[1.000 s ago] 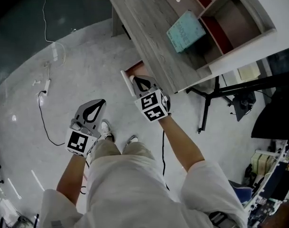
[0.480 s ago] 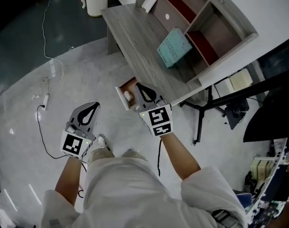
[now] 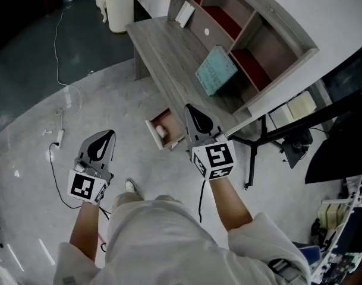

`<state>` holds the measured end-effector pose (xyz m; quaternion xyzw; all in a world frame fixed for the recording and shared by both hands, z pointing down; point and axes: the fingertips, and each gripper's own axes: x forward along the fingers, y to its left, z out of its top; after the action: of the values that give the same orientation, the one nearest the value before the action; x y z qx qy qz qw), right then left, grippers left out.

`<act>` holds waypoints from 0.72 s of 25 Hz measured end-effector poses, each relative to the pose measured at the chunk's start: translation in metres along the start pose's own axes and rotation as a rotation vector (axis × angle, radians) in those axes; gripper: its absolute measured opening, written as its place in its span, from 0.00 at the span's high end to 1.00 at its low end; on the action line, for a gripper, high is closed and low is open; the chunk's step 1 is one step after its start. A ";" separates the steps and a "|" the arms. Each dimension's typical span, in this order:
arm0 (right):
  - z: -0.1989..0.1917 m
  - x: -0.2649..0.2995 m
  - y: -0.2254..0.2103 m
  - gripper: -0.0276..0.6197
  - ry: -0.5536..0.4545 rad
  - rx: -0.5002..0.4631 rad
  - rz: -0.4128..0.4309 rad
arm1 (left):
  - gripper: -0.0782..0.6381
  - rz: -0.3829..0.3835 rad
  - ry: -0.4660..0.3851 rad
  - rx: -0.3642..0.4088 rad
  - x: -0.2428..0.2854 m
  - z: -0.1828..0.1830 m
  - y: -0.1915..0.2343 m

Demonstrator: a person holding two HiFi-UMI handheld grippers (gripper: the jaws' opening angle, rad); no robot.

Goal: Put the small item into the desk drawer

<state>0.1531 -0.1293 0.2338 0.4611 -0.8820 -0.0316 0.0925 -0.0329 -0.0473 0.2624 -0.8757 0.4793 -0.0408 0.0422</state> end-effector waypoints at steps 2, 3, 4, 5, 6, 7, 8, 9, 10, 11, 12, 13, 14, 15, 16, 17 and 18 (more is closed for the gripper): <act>0.008 -0.006 -0.007 0.96 -0.024 0.022 -0.010 | 0.88 0.007 -0.006 -0.012 0.000 0.004 0.006; 0.012 -0.009 -0.009 0.96 -0.036 0.033 -0.011 | 0.88 0.012 -0.009 -0.015 0.000 0.005 0.010; 0.016 -0.011 -0.011 0.96 -0.049 0.043 -0.010 | 0.88 0.017 -0.013 -0.018 0.000 0.007 0.014; 0.019 -0.012 -0.013 0.96 -0.062 0.051 -0.008 | 0.88 0.023 -0.017 -0.019 0.000 0.009 0.018; 0.022 -0.015 -0.016 0.96 -0.077 0.061 -0.009 | 0.88 0.028 -0.022 -0.020 0.000 0.011 0.021; 0.025 -0.017 -0.019 0.96 -0.094 0.070 -0.011 | 0.88 0.033 -0.027 -0.020 0.001 0.013 0.025; 0.028 -0.020 -0.022 0.96 -0.109 0.077 -0.016 | 0.88 0.038 -0.032 -0.020 0.001 0.015 0.028; 0.030 -0.024 -0.024 0.96 -0.121 0.081 -0.024 | 0.88 0.043 -0.036 -0.020 0.000 0.018 0.031; 0.032 -0.027 -0.027 0.96 -0.127 0.081 -0.035 | 0.88 0.047 -0.040 -0.018 -0.001 0.021 0.034; 0.033 -0.030 -0.029 0.96 -0.129 0.081 -0.047 | 0.88 0.052 -0.044 -0.016 -0.002 0.023 0.036; 0.034 -0.033 -0.032 0.96 -0.128 0.081 -0.060 | 0.88 0.057 -0.046 -0.013 -0.003 0.025 0.039; 0.034 -0.036 -0.034 0.96 -0.129 0.084 -0.072 | 0.88 0.063 -0.046 -0.011 -0.004 0.026 0.043; 0.035 -0.040 -0.036 0.96 -0.131 0.087 -0.083 | 0.88 0.069 -0.045 -0.012 -0.005 0.026 0.046; 0.036 -0.044 -0.038 0.96 -0.135 0.091 -0.093 | 0.88 0.075 -0.044 -0.013 -0.006 0.025 0.050; 0.036 -0.047 -0.040 0.96 -0.137 0.096 -0.102 | 0.88 0.082 -0.044 -0.015 -0.006 0.025 0.053; 0.036 -0.051 -0.042 0.96 -0.139 0.100 -0.112 | 0.88 0.088 -0.046 -0.017 -0.007 0.025 0.057; 0.036 -0.055 -0.045 0.96 -0.140 0.103 -0.120 | 0.88 0.095 -0.047 -0.018 -0.008 0.025 0.060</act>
<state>0.2130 -0.1109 0.1849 0.5140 -0.8574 -0.0239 0.0049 -0.0851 -0.0717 0.2304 -0.8530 0.5195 -0.0135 0.0474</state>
